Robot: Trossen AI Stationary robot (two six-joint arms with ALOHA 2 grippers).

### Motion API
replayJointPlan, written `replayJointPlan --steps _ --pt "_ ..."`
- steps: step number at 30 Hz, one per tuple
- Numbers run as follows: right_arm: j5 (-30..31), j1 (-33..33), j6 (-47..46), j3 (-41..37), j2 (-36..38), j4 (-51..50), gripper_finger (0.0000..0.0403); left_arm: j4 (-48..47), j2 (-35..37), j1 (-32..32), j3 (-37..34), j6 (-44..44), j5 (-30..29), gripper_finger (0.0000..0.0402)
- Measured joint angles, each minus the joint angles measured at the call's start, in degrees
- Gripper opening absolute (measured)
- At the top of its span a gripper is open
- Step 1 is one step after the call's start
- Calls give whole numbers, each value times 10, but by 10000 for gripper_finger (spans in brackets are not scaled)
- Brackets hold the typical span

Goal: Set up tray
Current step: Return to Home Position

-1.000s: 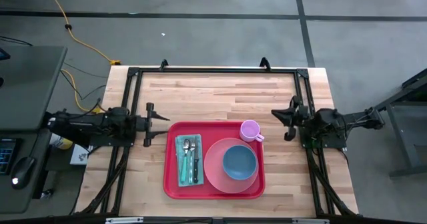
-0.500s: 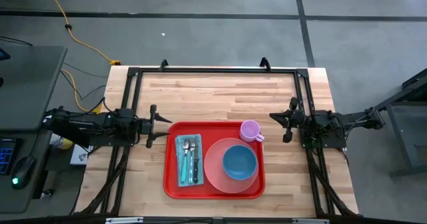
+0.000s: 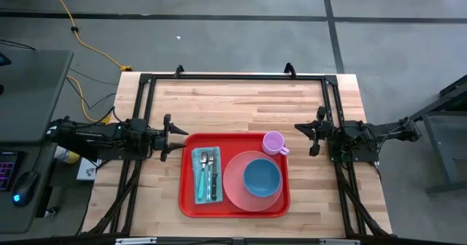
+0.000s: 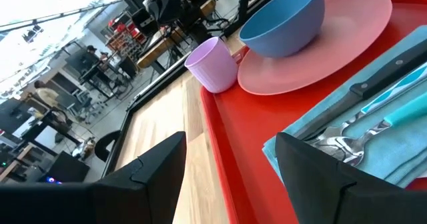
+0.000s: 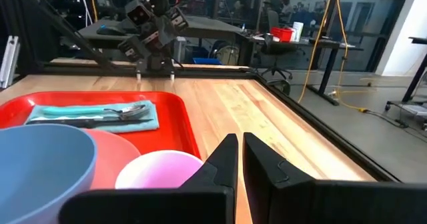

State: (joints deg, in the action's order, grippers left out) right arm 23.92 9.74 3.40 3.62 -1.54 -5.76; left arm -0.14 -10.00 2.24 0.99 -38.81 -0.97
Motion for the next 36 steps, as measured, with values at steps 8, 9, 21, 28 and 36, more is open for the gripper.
replayJointPlan --steps 8,9,21,28,36 --pt "47 0 19 0 0 2 0 0 0 0 0 0 0 262" --pt "52 0 19 0 0 2 0 0 0 0 0 0 0 262" --pt "49 0 35 0 0 1 0 0 0 0 0 1 0 262" --pt "49 0 29 -1 0 5 0 0 0 0 0 1 0 262" --pt "48 0 29 -1 0 5 0 0 0 0 0 1 0 262"
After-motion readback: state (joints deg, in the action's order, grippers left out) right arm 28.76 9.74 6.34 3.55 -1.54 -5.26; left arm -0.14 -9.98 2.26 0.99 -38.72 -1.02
